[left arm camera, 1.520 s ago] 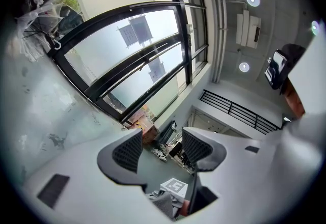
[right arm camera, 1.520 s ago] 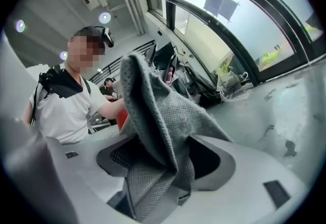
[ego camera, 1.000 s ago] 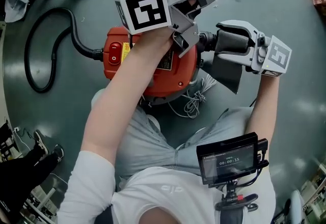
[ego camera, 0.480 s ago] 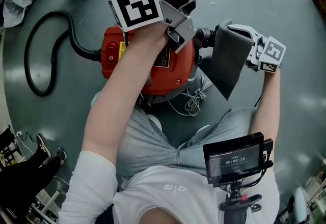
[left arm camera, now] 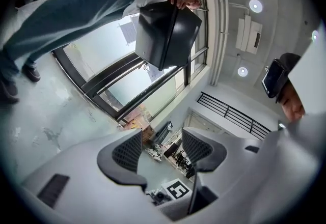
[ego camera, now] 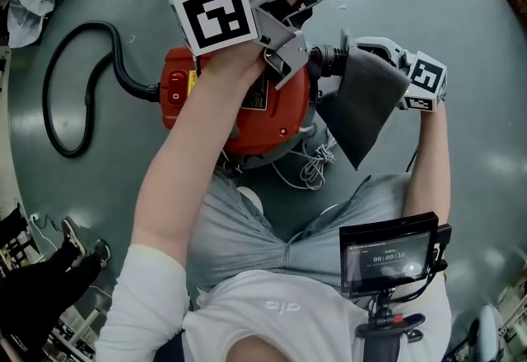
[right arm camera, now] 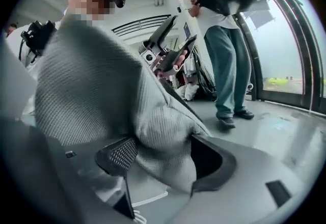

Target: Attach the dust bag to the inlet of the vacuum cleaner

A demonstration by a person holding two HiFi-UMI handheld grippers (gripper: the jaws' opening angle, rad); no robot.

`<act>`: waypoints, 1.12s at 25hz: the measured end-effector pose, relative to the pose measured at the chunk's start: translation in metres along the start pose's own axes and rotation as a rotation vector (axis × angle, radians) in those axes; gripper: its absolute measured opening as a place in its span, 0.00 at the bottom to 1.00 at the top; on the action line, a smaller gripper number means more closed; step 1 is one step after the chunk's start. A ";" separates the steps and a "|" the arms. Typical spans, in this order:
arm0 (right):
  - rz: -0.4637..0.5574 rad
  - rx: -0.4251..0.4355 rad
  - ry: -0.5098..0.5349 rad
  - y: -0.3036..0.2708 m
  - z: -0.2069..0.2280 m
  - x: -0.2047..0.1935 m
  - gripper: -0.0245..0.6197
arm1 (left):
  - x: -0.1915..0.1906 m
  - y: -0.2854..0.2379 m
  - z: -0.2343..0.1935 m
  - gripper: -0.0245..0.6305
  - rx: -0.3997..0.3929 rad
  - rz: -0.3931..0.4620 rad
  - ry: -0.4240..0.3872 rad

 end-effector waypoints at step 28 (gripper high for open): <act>0.557 -0.693 -0.209 0.151 -0.086 0.146 0.50 | -0.015 0.015 0.092 0.40 -0.055 -0.068 -0.520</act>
Point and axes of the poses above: the fingertips, and each gripper's own axes: y backward along the fingers, z to its right, x out of its top, the point moved 4 cm from there along y, backward along the fingers, and after that the axes turned 10 degrees about z, right-handed, at the moved point
